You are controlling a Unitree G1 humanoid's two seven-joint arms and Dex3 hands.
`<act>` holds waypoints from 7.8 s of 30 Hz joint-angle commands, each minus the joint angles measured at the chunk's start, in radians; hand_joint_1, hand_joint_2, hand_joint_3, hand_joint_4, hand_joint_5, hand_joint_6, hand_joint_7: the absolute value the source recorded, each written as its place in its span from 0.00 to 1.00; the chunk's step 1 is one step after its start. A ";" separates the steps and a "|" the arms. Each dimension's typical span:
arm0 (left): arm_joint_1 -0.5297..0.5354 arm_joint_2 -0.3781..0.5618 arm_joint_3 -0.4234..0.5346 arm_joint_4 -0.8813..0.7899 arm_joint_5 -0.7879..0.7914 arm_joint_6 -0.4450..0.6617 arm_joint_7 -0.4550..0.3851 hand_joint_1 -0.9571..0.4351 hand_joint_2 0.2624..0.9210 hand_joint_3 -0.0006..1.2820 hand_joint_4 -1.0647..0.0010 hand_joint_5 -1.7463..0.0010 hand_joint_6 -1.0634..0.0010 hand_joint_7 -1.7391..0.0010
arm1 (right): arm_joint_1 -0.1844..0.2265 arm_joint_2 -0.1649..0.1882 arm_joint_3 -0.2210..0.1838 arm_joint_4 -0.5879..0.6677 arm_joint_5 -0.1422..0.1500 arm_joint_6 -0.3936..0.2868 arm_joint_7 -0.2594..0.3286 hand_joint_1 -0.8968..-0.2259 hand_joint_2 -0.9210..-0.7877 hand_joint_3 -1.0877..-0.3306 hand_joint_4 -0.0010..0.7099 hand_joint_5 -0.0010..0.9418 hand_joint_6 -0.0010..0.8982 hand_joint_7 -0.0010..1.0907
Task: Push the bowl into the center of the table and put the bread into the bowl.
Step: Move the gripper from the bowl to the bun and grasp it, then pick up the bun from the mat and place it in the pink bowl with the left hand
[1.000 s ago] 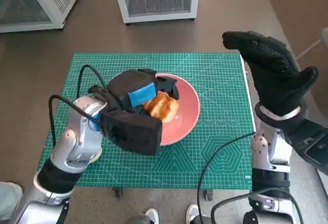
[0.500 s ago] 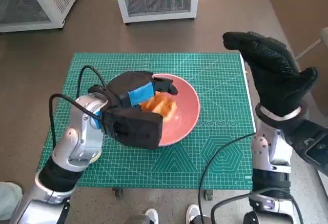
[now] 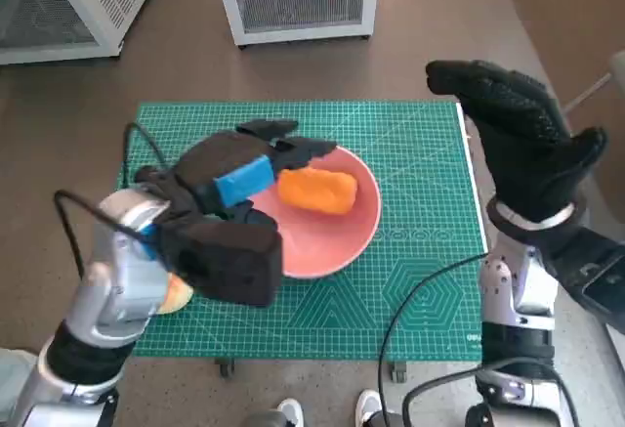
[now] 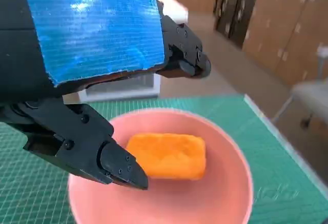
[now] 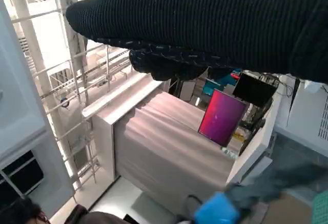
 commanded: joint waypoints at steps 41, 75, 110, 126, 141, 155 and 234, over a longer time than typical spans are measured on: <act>0.618 0.429 0.733 -0.509 -0.452 0.290 -0.299 0.64 0.62 0.00 0.97 1.00 0.81 1.00 | 0.023 0.004 0.019 -0.019 0.001 0.032 -0.013 0.39 0.00 0.49 0.34 0.00 0.32 0.03; 0.629 0.455 0.239 -0.324 -0.158 0.358 -0.023 0.73 0.67 0.01 0.95 0.99 0.83 1.00 | 0.021 -0.017 0.013 -0.021 0.018 0.045 0.008 0.39 0.00 0.50 0.34 0.00 0.33 0.03; 0.445 0.356 -0.092 0.013 0.072 0.354 -0.011 0.69 0.75 0.02 0.72 0.99 0.61 0.98 | 0.034 -0.027 0.013 -0.038 0.014 0.049 0.005 0.39 0.00 0.50 0.35 0.00 0.33 0.03; 0.407 0.319 -0.157 0.134 0.128 0.303 -0.013 0.68 0.82 0.02 0.36 0.94 0.38 0.96 | 0.042 -0.025 0.009 -0.053 0.018 0.057 0.000 0.39 0.00 0.50 0.35 0.00 0.33 0.03; 0.432 0.289 -0.123 0.214 0.135 0.210 0.104 0.70 0.99 0.08 0.36 0.28 0.43 0.38 | 0.049 -0.022 0.009 -0.055 0.024 0.056 0.004 0.39 0.00 0.50 0.35 0.00 0.33 0.02; 0.426 0.299 -0.013 0.106 0.117 0.199 0.107 0.69 0.98 0.07 0.35 0.31 0.43 0.34 | 0.045 -0.025 0.006 -0.050 0.032 0.063 0.015 0.39 0.00 0.51 0.35 0.00 0.33 0.02; -0.220 -0.196 -0.232 0.522 0.123 -0.055 0.140 0.67 0.92 0.06 0.61 0.87 0.60 0.83 | 0.051 -0.058 -0.017 -0.062 0.002 0.074 0.002 0.39 0.00 0.47 0.36 0.00 0.34 0.02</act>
